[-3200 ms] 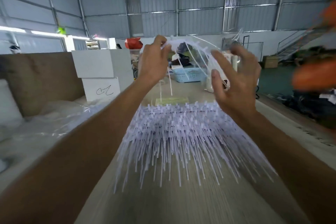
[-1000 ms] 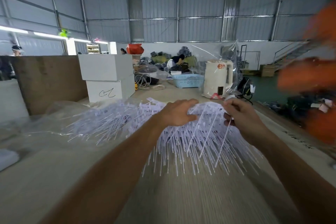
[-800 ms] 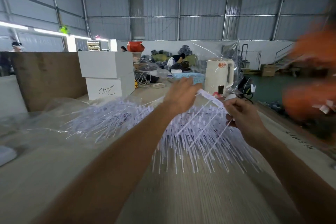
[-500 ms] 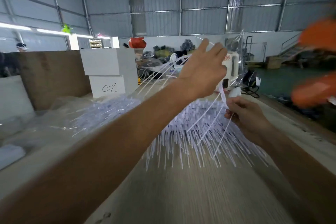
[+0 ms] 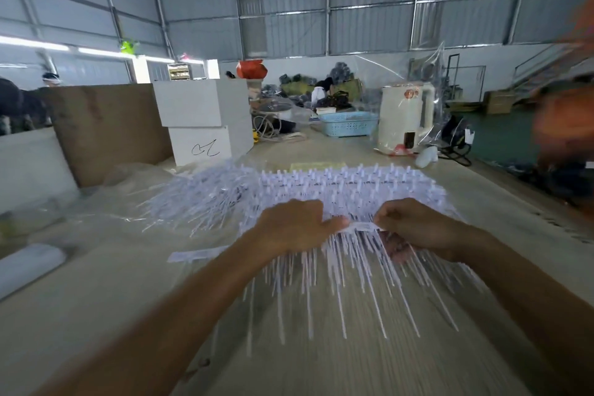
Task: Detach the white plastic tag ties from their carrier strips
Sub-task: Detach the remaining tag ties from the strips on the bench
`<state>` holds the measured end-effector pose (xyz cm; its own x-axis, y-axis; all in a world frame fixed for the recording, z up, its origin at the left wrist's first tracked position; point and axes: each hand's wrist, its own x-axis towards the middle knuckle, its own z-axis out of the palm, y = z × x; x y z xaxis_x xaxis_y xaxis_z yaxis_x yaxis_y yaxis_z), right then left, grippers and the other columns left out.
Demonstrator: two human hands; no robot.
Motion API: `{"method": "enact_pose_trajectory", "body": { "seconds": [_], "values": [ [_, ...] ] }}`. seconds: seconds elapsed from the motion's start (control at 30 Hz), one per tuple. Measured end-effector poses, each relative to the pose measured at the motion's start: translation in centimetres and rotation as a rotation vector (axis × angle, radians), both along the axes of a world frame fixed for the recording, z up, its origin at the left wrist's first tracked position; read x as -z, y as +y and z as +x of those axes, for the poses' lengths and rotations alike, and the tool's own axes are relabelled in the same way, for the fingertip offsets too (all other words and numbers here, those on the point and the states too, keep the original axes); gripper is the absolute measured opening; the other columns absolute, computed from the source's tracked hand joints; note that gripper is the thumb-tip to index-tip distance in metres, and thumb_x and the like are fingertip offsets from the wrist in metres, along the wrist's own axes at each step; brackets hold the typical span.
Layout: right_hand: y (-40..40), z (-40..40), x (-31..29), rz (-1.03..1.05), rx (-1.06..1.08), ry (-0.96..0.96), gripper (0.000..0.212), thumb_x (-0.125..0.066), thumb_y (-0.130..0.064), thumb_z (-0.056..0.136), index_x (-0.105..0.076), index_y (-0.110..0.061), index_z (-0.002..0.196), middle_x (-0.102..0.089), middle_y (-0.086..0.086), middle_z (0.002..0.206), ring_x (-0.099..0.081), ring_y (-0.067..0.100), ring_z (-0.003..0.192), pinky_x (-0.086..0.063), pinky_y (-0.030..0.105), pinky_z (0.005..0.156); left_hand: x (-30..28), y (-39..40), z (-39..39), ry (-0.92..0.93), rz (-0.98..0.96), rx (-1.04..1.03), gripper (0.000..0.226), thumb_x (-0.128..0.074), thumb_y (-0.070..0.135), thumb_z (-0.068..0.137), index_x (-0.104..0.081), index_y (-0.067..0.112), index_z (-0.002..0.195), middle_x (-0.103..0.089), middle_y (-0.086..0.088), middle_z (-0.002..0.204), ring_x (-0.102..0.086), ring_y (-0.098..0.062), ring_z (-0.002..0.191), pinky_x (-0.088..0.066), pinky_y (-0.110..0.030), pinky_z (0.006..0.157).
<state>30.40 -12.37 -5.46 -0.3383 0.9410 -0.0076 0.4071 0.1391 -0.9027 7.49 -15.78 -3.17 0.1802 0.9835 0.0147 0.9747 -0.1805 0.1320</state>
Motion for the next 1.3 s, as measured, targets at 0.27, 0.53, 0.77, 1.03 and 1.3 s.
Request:
{"method": "enact_pose_trajectory", "body": {
  "seconds": [0.27,0.53,0.77,1.03,1.3],
  "values": [
    [1.1,-1.7,1.5,0.144,0.052,-0.089,0.021,-0.053,-0.013,0.103,-0.060,0.004,0.094,-0.063,0.013,0.075,-0.062,0.017,0.062,-0.054,0.029,0.061,3.7,2.0,-2.0,0.065,0.076,0.021,0.051,-0.030,0.075,0.093,-0.043,0.028,0.105,-0.057,0.000,0.106,-0.056,-0.024,0.103,-0.036,-0.052,0.101],
    [0.1,-1.0,-1.8,0.465,-0.008,-0.039,0.015,-0.059,-0.019,0.101,-0.065,-0.014,0.088,-0.057,-0.008,0.056,-0.048,0.009,0.049,-0.040,0.021,0.046,1.4,0.5,-0.7,-0.095,0.563,0.262,0.054,-0.021,0.060,0.099,-0.057,0.031,0.126,-0.061,0.006,0.120,-0.053,-0.019,0.113,-0.039,-0.041,0.096],
    [-1.4,-1.3,-1.5,0.209,-0.150,0.180,0.012,-0.062,-0.018,0.098,-0.068,-0.008,0.100,-0.063,0.008,0.076,-0.058,0.015,0.065,-0.049,0.025,0.057,1.1,0.7,0.8,-0.648,0.337,0.248,0.013,-0.057,0.036,0.099,-0.064,0.026,0.095,-0.064,0.006,0.075,-0.057,-0.009,0.065,-0.042,-0.031,0.064],
    [-3.7,-0.8,-0.9,0.073,-0.220,0.214,0.016,-0.063,-0.029,0.098,-0.068,-0.017,0.089,-0.071,0.014,0.090,-0.067,0.023,0.068,-0.057,0.033,0.062,3.9,-0.9,1.4,-0.928,0.260,0.271,0.028,-0.055,0.023,0.102,-0.060,0.016,0.075,-0.062,0.004,0.062,-0.061,-0.024,0.063,-0.050,-0.041,0.070],
    [-5.2,-2.1,-1.2,0.286,-0.194,0.095,0.014,-0.062,-0.019,0.099,-0.060,-0.007,0.092,-0.065,0.012,0.069,-0.058,0.018,0.048,-0.049,0.027,0.045,3.0,-1.7,1.2,-1.098,0.222,0.201,0.039,-0.056,0.014,0.101,-0.058,0.013,0.062,-0.047,0.012,0.050,-0.043,-0.002,0.049,-0.034,-0.019,0.056]
  ]
}}
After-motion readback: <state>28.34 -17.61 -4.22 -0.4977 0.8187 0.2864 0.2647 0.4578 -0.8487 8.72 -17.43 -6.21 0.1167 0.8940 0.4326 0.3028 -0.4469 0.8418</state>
